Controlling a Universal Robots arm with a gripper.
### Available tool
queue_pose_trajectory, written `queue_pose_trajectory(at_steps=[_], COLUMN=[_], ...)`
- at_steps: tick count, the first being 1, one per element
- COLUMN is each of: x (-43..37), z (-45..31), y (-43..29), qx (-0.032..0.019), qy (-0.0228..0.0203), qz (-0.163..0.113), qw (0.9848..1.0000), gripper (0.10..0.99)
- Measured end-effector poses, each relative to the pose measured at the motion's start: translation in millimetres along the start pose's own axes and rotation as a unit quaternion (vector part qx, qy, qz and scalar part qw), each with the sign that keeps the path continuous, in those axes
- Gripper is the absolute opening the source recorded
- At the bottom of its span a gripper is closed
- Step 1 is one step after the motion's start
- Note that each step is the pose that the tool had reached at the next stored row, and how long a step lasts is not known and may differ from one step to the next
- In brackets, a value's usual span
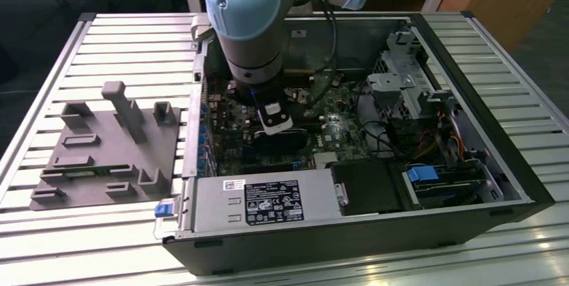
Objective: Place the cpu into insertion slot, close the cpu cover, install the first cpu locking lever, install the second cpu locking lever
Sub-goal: 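Install the second cpu locking lever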
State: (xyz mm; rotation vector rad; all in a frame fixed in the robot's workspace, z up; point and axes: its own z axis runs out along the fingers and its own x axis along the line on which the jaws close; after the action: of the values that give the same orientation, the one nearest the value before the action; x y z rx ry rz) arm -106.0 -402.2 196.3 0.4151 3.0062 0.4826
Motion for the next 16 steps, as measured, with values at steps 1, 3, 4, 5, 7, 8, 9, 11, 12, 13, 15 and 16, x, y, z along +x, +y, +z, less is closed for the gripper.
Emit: queue_pose_trajectory(at_steps=[1,3,4,5,7,8,9,11,12,13,15,16], x=[-0.1,-0.2,-0.4,-0.6,-1.2,-1.5,-1.9,-3.7,-5.6,-7.8,-12.7,-15.4], z=[-1.6,-4.9,-6.4,-7.7,-10.5,-11.6,-12.3,-12.5,-12.4,-12.1,-11.6,-11.3], y=[0.5,1.7,2.2,2.8,3.9,4.4,4.8,5.4,5.9,6.5,7.8,8.5], qx=[0.0002,0.0018,0.0036,0.0064,0.0151,0.0197,0.0237,0.0274,0.0285,0.0296,0.0309,0.0313], qy=[-0.0001,-0.0005,-0.001,-0.0019,-0.0041,-0.0053,-0.0064,-0.0075,-0.0078,-0.0081,-0.0083,-0.0083], qz=[0.0,0.0,0.0,-0.001,-0.001,-0.002,-0.002,-0.002,-0.002,-0.002,-0.002,-0.002], qw=[1.0,1.0,1.0,1.0,0.9999,0.9998,0.9997,0.9996,0.9996,0.9995,0.9995,0.9995], gripper=[0.102,0.102,0.102,0.102,0.102,0.102,0.102,0.102,0.102,0.102,0.102,0.102])
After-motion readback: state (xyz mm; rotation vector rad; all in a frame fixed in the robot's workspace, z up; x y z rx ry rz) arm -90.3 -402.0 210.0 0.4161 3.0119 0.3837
